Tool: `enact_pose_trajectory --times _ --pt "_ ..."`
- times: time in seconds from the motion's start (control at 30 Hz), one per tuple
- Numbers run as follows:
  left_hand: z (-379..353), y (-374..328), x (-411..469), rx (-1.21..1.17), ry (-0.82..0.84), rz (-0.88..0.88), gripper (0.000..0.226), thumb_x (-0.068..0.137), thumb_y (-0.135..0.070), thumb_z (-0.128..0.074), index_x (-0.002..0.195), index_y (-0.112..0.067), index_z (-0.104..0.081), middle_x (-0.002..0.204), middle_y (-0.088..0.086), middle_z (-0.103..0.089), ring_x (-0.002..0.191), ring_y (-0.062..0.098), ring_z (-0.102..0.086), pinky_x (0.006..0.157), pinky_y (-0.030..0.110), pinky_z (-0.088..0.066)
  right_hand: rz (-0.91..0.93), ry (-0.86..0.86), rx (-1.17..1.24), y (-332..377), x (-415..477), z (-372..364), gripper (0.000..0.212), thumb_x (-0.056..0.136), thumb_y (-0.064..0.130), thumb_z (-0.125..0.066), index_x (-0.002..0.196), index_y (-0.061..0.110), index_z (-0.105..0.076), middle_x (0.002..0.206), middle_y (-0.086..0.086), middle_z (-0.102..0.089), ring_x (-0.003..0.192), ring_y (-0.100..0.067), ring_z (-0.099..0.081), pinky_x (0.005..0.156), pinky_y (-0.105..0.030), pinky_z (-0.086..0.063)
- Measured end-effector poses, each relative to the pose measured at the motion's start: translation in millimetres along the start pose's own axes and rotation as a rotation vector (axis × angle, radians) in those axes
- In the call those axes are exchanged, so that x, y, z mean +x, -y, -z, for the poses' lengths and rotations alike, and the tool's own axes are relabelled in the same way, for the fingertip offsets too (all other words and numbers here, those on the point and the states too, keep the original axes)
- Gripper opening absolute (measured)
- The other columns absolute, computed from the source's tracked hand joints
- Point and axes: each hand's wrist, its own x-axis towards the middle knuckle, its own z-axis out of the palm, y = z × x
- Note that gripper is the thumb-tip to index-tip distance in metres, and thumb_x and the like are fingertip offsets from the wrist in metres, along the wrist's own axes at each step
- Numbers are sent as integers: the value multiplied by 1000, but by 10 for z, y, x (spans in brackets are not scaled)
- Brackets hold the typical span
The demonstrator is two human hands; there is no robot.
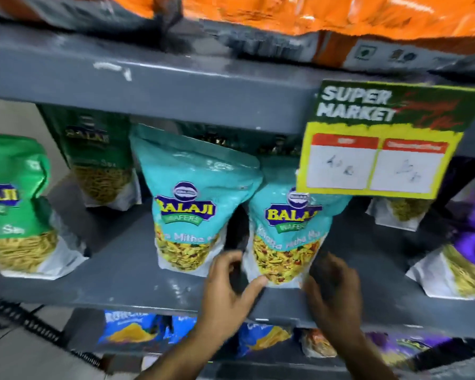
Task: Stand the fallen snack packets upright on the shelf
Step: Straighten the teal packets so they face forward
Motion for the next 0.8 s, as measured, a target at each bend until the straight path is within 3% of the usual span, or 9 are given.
enact_pose_trajectory --times 0.07,0.13,0.17,0.23,0.3,0.37,0.43,0.57,0.8 --pt "317 42 -155 -13 -209 -174 51 76 -54 -73 109 -26 -47 118 -2 -52 115 6 -51 97 16 -39 34 -26 -214 169 -263 -176 39 76 31 -69 101 55 -51 100 29 -60 86 6 -61 79 -10 -48" --pt "708 188 -150 -29 -399 -268 58 80 -55 -66 118 -19 -40 124 -3 -46 121 5 -45 103 14 -32 134 190 -209 336 -414 -481 39 77 32 -69 107 52 -55 100 23 -64 93 11 -62 81 -15 -52" --pt "904 253 -61 -33 -451 -244 65 81 -59 -63 126 -20 -36 130 -4 -42 126 3 -41 106 14 -30 164 327 -191 435 -422 -653 42 79 37 -66 114 53 -53 112 24 -63 104 10 -59 89 -13 -48" --pt "1202 303 203 -115 -398 -75 81 80 -65 -59 139 -19 -30 142 -2 -37 133 2 -36 111 15 -26 126 499 -124 600 -362 -985 52 84 44 -59 131 53 -40 139 19 -47 130 3 -43 106 -7 -29" --pt "1332 344 442 -257 -245 60 80 80 -51 -61 143 -12 -31 145 1 -39 136 11 -37 114 25 -28 65 468 -82 739 -256 -1283 68 86 40 -59 145 36 -25 151 16 -30 141 -1 -27 114 -14 -20" --pt "1329 394 594 -323 -92 117 59 83 -39 -58 136 -15 -46 137 -4 -53 131 11 -47 109 28 -35 25 387 -76 849 -141 -1473 81 85 35 -64 150 25 -17 156 9 -24 143 -4 -24 117 -22 -20" --pt "1290 466 603 -282 -28 129 38 82 -44 -59 115 -25 -61 115 -15 -70 110 0 -60 95 19 -45 11 358 -117 908 -79 -1557 86 83 33 -67 152 16 -17 158 3 -25 145 -10 -24 117 -26 -21" --pt "1275 510 467 -267 -75 141 36 79 -47 -63 107 -24 -61 104 -23 -73 96 -8 -64 81 8 -47 -38 328 -158 902 -115 -1605 81 84 33 -68 149 13 -25 153 -4 -34 141 -17 -32 114 -30 -28" --pt "1383 513 455 -306 7 181 40 82 -44 -62 115 -22 -61 111 -15 -73 105 1 -66 86 15 -50 -39 237 -195 889 -327 -1725 82 83 24 -71 148 4 -27 152 -15 -32 131 -2 -20 95 11 0"
